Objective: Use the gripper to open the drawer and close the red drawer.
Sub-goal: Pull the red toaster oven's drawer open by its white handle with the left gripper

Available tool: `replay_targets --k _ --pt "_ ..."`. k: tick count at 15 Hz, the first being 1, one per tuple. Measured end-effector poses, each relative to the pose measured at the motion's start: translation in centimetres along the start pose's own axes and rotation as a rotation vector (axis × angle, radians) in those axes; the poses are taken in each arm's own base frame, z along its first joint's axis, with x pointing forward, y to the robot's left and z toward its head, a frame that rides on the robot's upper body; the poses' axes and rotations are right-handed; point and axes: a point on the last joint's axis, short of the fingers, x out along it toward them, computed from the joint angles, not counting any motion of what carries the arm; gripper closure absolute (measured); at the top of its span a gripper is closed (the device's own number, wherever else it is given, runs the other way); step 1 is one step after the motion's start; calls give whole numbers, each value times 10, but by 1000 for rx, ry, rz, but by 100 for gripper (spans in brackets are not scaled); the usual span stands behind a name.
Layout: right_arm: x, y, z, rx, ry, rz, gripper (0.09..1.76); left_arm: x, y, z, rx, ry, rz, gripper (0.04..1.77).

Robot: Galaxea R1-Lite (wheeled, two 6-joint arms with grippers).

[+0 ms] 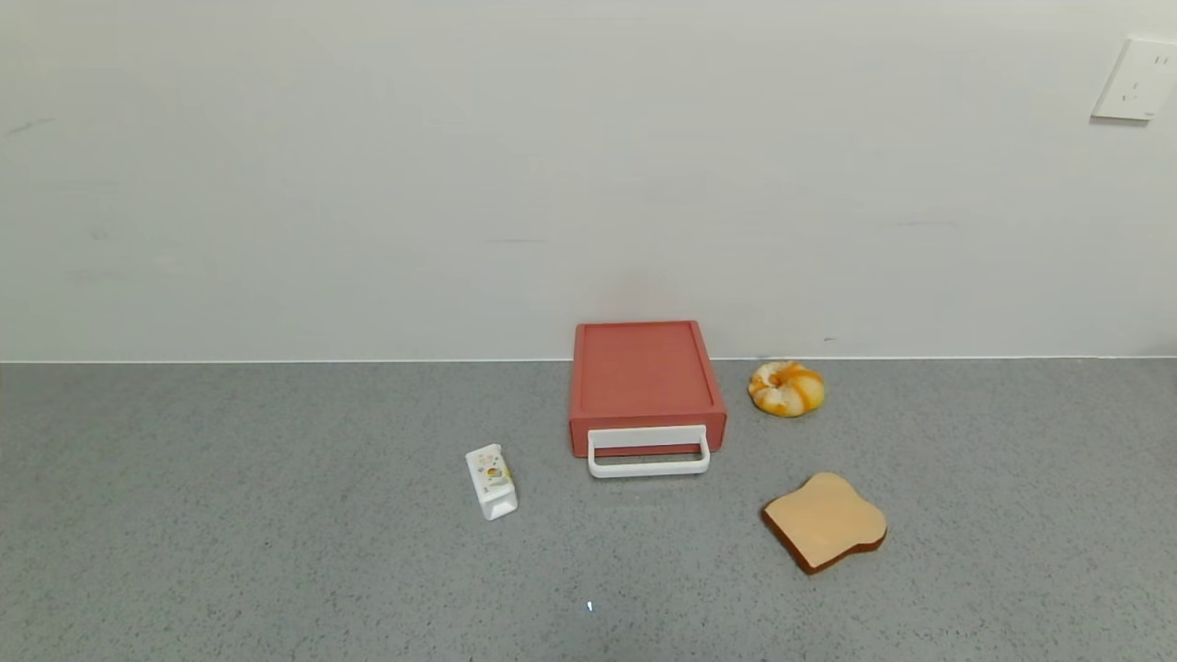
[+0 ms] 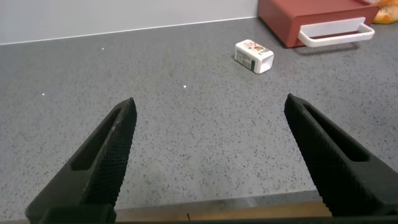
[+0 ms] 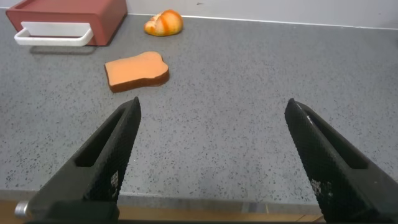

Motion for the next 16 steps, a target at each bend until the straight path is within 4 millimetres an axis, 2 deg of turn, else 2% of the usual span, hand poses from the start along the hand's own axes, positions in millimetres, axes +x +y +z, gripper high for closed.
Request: replay_targets --k 3,6,9,12,14,16 --pt "0 0 0 0 0 0 15 -1 0 2 3 1 8 9" --pt "0 0 0 0 0 0 15 -7 1 22 4 -52 11 9" --pt "0 0 0 0 0 1 15 -13 2 51 4 -62 24 9" --pt "0 0 0 0 0 1 15 -10 4 86 8 -53 18 9" --pt "0 0 0 0 0 1 15 1 6 113 11 -13 0 9" --pt "0 0 0 0 1 1 15 20 8 140 13 49 -15 9"
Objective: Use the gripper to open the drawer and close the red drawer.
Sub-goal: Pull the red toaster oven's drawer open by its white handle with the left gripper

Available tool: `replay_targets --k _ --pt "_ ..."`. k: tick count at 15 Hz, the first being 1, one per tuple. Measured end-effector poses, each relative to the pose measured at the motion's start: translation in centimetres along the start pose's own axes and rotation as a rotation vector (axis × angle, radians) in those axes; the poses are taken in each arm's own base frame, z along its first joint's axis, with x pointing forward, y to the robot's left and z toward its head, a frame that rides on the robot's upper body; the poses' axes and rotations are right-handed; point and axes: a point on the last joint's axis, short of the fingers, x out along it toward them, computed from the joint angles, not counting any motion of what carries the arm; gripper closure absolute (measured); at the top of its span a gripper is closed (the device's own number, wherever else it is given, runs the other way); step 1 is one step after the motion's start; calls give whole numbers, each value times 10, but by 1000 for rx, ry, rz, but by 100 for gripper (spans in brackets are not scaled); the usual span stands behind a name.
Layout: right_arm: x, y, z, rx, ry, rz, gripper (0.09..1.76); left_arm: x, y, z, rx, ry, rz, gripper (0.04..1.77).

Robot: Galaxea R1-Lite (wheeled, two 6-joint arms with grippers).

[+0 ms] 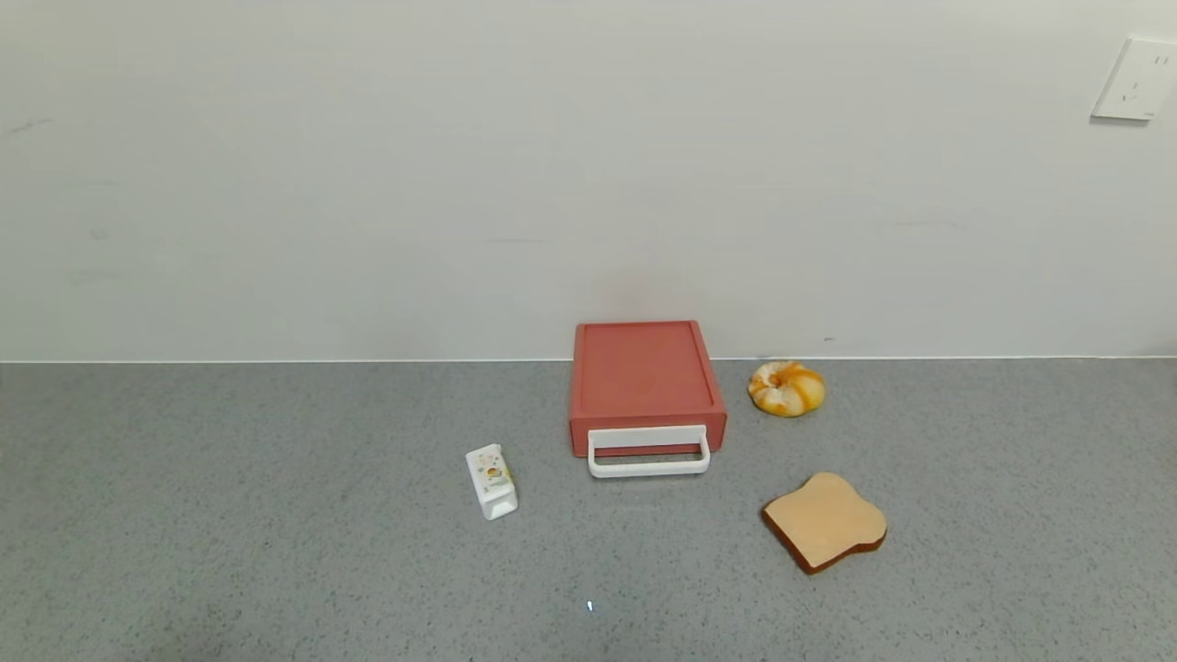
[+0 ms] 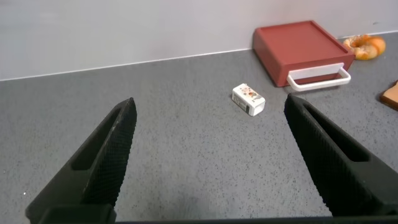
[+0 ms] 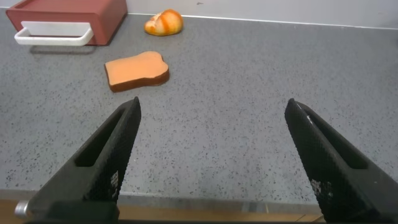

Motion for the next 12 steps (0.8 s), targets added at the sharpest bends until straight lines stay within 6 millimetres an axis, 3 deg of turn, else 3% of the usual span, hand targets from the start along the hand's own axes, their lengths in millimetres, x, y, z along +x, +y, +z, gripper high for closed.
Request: replay_targets --k 3,6,12 --pt "0 0 0 0 0 0 15 46 2 36 19 116 -25 9" --pt "0 0 0 0 0 0 15 102 2 59 62 223 -109 9" --pt "0 0 0 0 -1 0 15 211 -14 57 177 436 -352 9"
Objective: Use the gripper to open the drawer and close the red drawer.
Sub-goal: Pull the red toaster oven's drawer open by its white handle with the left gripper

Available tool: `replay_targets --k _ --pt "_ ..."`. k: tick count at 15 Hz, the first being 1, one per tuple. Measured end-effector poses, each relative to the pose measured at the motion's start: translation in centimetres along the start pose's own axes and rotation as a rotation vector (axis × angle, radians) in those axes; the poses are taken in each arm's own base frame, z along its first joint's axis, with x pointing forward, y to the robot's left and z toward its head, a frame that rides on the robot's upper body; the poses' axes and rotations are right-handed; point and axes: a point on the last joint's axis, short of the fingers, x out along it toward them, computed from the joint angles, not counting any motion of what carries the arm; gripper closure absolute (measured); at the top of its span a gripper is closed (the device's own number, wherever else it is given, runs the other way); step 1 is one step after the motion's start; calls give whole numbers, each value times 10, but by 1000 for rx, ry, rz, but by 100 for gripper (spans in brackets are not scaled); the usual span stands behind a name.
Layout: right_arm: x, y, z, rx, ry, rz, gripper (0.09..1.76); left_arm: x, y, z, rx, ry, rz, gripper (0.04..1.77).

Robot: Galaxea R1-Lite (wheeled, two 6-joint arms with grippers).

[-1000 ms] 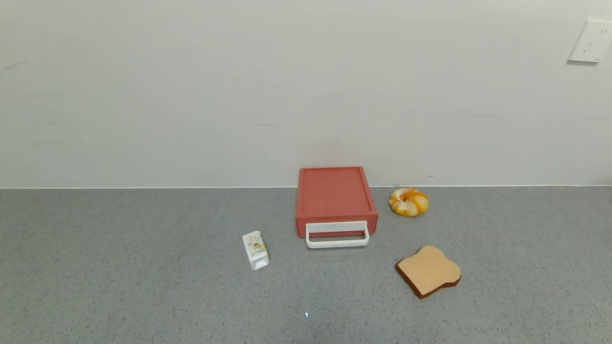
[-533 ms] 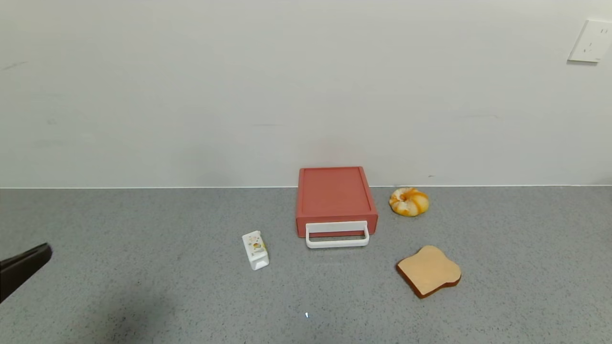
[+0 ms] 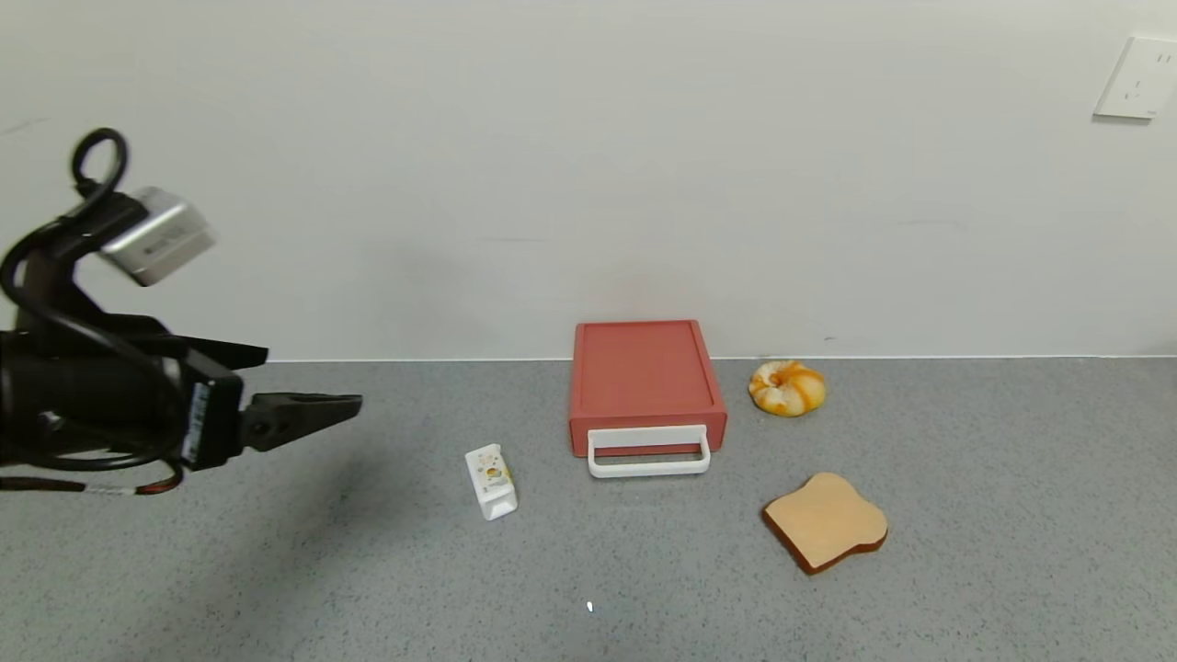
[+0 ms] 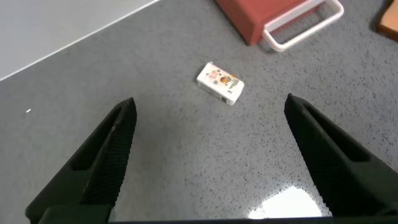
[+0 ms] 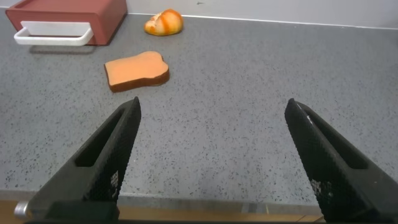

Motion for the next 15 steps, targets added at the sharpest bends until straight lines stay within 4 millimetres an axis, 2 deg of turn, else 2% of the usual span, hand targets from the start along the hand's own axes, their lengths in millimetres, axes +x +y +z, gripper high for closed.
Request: replay_targets --k 3,7,11,15 --pt "0 0 0 0 0 0 15 48 -6 14 38 57 -100 9" --pt "0 0 0 0 0 0 15 101 -30 25 75 111 -212 9" --pt "0 0 0 0 0 0 15 135 -67 37 118 129 -308 9" --pt "0 0 0 0 0 0 15 155 -99 45 136 172 -384 9"
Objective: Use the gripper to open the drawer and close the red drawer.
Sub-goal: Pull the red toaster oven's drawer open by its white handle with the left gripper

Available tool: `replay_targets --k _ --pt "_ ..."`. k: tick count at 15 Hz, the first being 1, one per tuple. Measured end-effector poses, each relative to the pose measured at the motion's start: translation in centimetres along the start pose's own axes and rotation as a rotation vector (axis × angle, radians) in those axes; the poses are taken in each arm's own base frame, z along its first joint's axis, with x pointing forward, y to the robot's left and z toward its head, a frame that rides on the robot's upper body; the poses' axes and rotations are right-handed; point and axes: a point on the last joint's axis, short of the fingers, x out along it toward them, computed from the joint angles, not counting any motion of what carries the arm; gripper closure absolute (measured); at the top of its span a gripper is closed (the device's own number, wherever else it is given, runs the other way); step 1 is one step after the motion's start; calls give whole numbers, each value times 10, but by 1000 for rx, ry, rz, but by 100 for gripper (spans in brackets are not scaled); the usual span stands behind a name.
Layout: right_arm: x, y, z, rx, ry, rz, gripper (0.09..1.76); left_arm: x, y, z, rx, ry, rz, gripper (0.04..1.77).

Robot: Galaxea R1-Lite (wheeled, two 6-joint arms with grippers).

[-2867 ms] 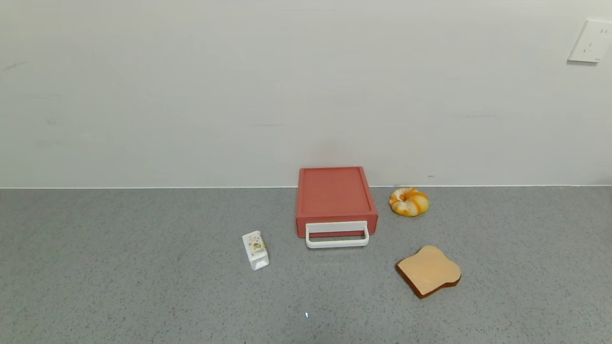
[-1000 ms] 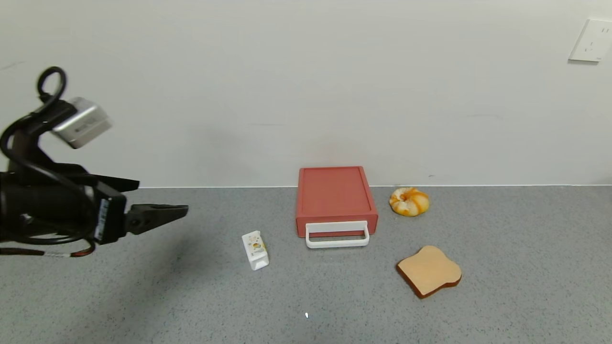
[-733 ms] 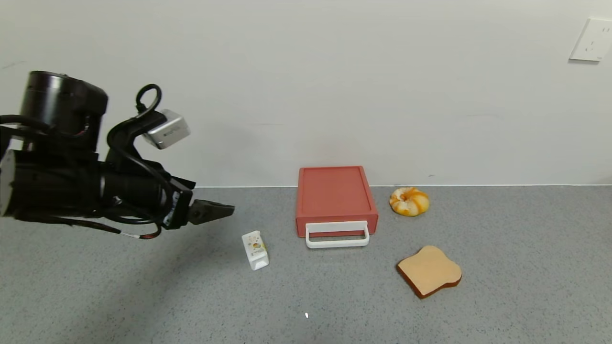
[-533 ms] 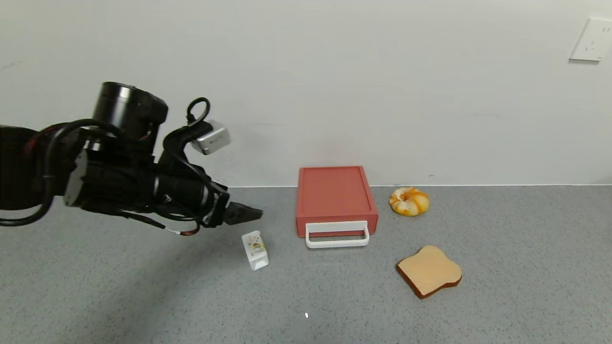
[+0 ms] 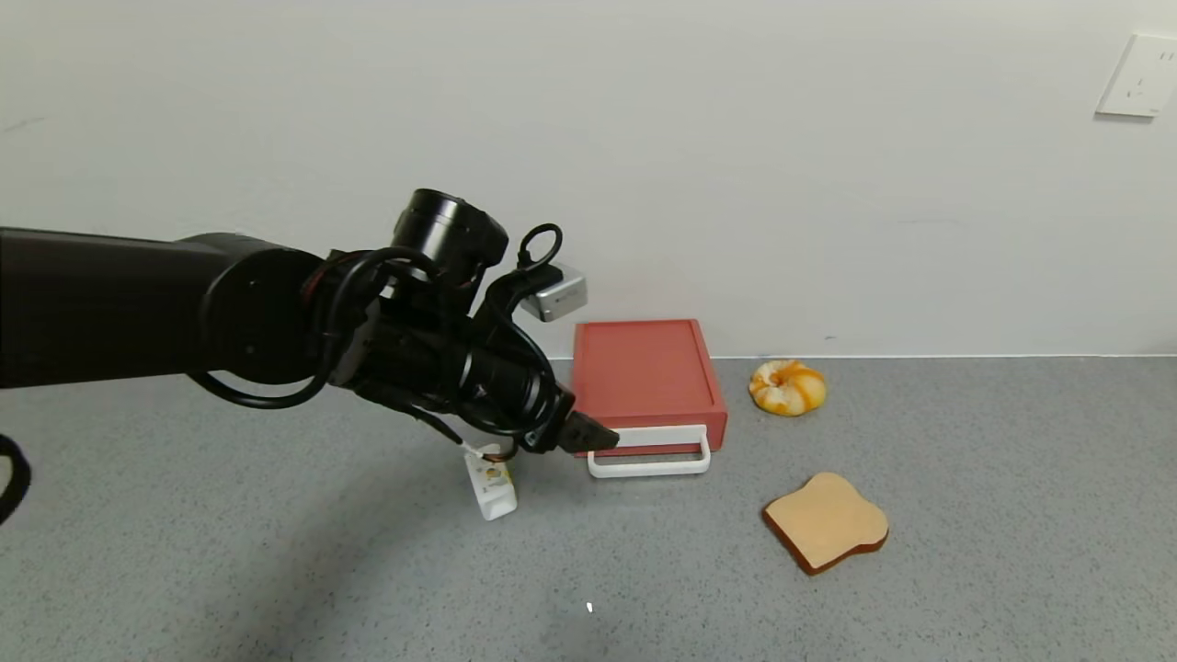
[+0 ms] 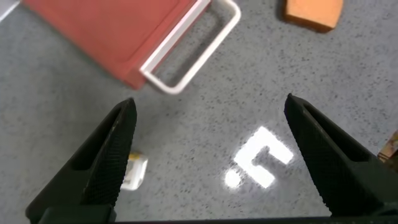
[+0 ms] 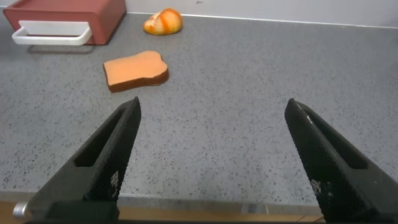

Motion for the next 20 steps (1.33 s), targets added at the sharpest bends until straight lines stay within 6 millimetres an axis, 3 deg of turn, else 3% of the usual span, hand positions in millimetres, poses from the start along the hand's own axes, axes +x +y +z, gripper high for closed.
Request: replay_targets --k 3,6,10,11,12,20 --pt "0 0 0 0 0 0 15 24 -14 7 8 17 -32 9" --pt "0 0 0 0 0 0 15 45 -28 9 33 44 -47 60" --pt "0 0 0 0 0 0 15 64 -35 10 22 51 -71 105" --pt "0 0 0 0 0 0 15 67 -36 13 10 45 -74 149" --pt "0 0 0 0 0 0 15 69 -37 15 10 39 -77 171" --pt "0 0 0 0 0 0 15 100 -40 21 14 60 -92 170"
